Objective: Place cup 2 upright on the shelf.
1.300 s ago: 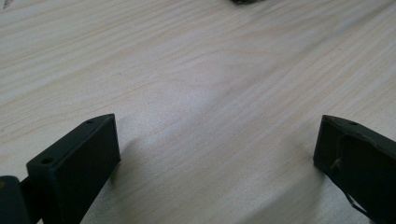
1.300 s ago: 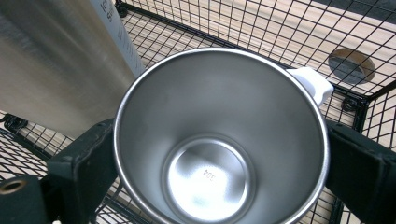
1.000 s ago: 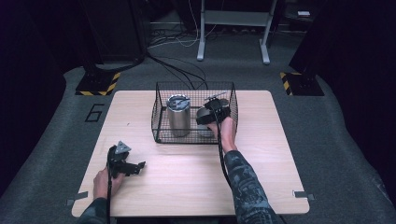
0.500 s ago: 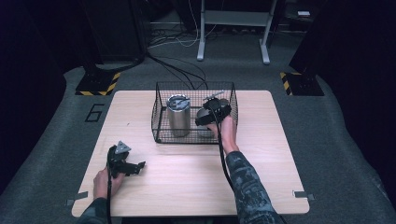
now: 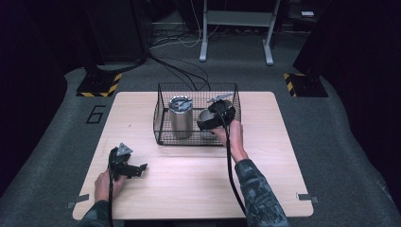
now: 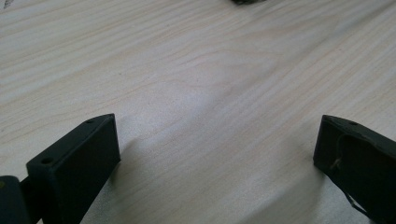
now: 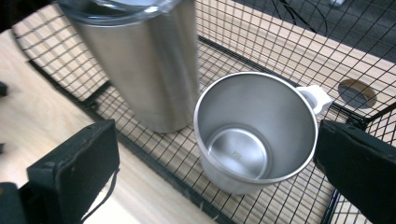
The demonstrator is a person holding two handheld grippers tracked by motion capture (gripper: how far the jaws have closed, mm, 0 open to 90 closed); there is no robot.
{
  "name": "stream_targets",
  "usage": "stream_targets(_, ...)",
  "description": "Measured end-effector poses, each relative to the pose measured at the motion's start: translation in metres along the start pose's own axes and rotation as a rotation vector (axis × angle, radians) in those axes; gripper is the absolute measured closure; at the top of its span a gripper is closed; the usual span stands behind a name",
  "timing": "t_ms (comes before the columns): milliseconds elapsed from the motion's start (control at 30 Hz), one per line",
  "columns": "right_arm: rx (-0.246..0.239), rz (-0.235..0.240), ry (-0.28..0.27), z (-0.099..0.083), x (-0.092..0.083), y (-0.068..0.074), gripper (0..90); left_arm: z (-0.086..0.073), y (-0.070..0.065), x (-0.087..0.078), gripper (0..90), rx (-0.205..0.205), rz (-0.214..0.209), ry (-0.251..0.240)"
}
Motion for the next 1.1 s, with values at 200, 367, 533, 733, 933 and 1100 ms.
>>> stream_targets(200, -0.023, 0.041, -0.03, -0.009, -0.024, 0.012, 0.1, 0.0, 0.0, 0.0, 0.3, -0.001, -0.004, 0.007)
stream_targets(367, -0.063, 0.052, -0.06, -0.014, -0.044, 0.019, 0.3, 0.0, 0.0, 0.0, 0.3, 0.0, -0.004, 0.008)
stream_targets(533, -0.081, 0.054, -0.09, -0.021, -0.065, 0.025, 0.6, 0.0, 0.0, -0.001, 0.3, 0.004, -0.005, 0.011)
stream_targets(733, -0.086, 0.044, -0.117, -0.033, -0.086, 0.024, 0.7, 0.0, -0.001, 0.0, 0.3, -0.012, -0.006, 0.001)
stream_targets(933, -0.074, 0.017, -0.14, -0.054, -0.107, 0.016, 0.8, 0.0, -0.001, 0.0, 0.3, -0.011, -0.006, 0.002)
stream_targets(1100, -0.038, -0.021, -0.137, -0.084, -0.119, -0.002, 0.7, 0.0, -0.001, 0.0, 0.3, -0.008, -0.006, 0.004)
Point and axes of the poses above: each handheld gripper's, and its own axes: x roughly forward along the jaws, z roughly out of its top, y roughly to its left, the point moved 3 cm from there along x, roughly forward along the jaws
